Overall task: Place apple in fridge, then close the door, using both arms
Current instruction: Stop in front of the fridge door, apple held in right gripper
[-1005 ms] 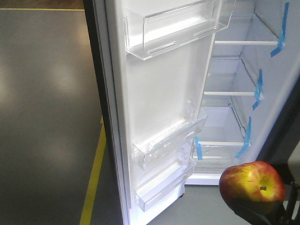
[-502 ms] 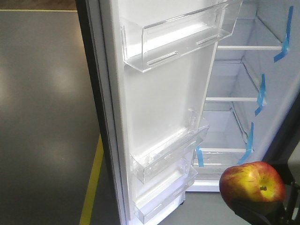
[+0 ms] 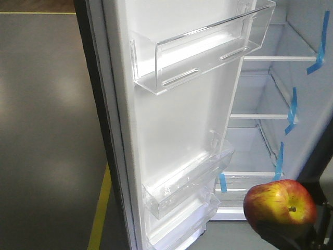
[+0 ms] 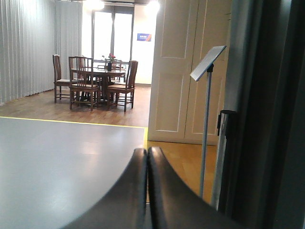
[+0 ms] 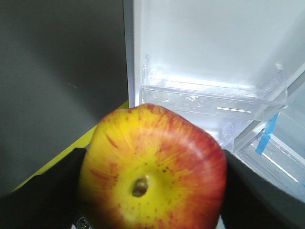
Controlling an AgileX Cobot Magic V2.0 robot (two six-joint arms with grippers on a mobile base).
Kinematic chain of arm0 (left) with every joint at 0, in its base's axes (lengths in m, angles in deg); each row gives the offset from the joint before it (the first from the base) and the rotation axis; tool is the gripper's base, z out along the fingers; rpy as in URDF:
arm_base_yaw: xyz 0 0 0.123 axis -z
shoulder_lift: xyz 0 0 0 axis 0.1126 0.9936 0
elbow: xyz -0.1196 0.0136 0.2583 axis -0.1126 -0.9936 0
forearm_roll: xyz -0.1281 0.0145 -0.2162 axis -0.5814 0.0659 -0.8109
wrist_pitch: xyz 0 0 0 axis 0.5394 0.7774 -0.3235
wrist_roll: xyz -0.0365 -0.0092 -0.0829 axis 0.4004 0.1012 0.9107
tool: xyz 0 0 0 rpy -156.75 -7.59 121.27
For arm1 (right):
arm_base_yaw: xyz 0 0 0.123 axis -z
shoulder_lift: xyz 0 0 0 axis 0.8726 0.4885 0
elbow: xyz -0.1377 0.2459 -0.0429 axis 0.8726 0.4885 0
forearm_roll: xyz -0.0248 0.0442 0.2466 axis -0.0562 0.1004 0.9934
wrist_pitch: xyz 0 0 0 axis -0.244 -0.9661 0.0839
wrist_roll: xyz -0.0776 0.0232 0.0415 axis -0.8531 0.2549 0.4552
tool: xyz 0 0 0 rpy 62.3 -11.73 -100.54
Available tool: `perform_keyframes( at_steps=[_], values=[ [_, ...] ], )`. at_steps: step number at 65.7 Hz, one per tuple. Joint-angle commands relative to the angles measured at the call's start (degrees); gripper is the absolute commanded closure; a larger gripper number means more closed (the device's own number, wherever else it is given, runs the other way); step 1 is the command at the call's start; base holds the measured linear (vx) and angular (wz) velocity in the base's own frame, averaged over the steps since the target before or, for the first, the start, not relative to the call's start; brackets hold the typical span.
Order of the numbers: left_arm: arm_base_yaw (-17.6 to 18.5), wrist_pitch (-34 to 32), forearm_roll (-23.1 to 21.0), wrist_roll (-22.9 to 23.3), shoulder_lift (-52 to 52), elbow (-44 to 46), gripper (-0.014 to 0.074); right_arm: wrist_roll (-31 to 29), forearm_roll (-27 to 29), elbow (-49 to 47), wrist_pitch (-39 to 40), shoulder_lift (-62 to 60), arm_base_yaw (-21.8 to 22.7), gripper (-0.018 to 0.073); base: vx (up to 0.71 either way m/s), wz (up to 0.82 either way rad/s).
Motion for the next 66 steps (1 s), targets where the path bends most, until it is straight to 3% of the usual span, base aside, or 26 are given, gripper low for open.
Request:
perform_keyframes(
  at_steps=[1,66],
  values=[
    [0.1,-4.1,0.0,0.5,-0.9,-1.6,0.0602,-0.4,0.1,-1.7,3.8,-0.2,-0.1,0.0376,0.08,-0.01],
    [0.1,-4.1,0.0,0.5,-0.9,-1.6,0.0602,-0.4,0.1,-1.7,3.7,-0.2,-0.1,0.0376,0.02,-0.02]
  ],
)
